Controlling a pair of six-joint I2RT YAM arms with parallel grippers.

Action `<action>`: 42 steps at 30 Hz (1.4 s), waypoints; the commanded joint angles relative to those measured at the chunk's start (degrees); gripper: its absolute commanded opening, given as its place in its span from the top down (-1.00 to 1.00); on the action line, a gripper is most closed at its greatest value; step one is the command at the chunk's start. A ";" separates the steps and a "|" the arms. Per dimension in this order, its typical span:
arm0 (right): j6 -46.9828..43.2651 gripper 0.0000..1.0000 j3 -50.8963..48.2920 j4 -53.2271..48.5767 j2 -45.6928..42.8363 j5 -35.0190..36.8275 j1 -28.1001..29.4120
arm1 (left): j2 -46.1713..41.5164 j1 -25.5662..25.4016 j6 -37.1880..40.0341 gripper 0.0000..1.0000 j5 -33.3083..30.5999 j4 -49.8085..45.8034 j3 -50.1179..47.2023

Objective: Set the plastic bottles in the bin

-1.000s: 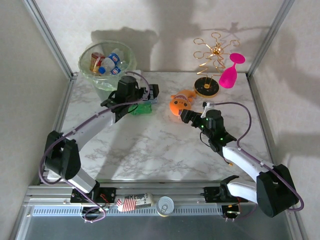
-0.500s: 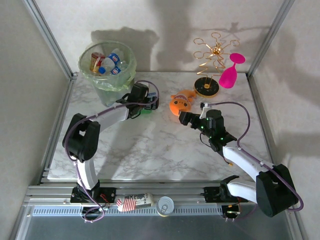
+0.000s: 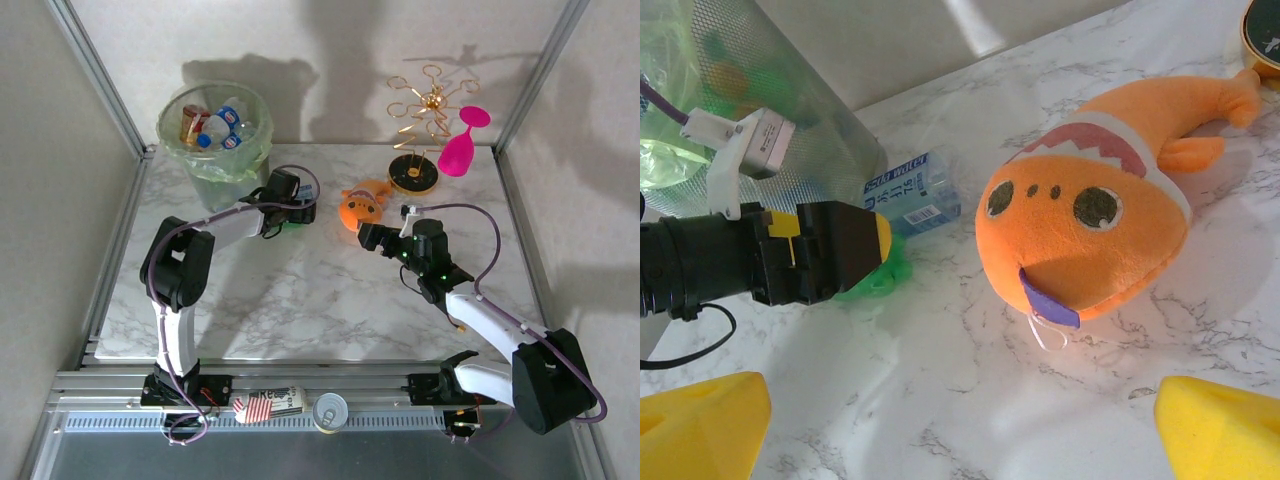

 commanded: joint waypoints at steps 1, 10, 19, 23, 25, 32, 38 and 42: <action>-0.69 -0.98 -0.54 0.58 -1.07 0.51 -0.30 | -1.82 0.25 -2.13 -0.99 3.90 -2.78 -1.33; -0.16 -0.98 -0.73 1.83 -0.05 0.42 -0.24 | -9.33 -0.17 -9.33 -0.99 8.78 -3.41 -8.36; 0.43 -0.98 -0.30 2.76 1.44 -0.81 -0.27 | -10.03 -0.37 -10.10 -0.99 9.31 -5.65 -9.26; 0.66 -0.98 -0.59 2.82 1.31 -0.70 -0.25 | -9.78 -0.30 -9.70 -0.99 8.27 -4.95 -8.70; 0.75 -0.97 -0.59 2.82 1.27 -0.72 -0.32 | -8.57 -0.21 -8.44 -0.99 6.36 -5.55 -7.56; 0.66 -0.98 -0.68 2.34 0.22 -0.42 -0.31 | -3.10 1.46 -7.21 -0.99 3.13 -7.86 -2.65; 0.43 -0.98 -1.18 2.25 -0.57 0.60 -0.28 | -4.26 2.79 -8.94 -0.99 3.52 -8.49 -3.59; 0.31 -0.97 -0.81 2.63 0.10 0.35 -0.25 | -6.48 2.80 -9.79 -0.99 5.15 -9.17 -5.72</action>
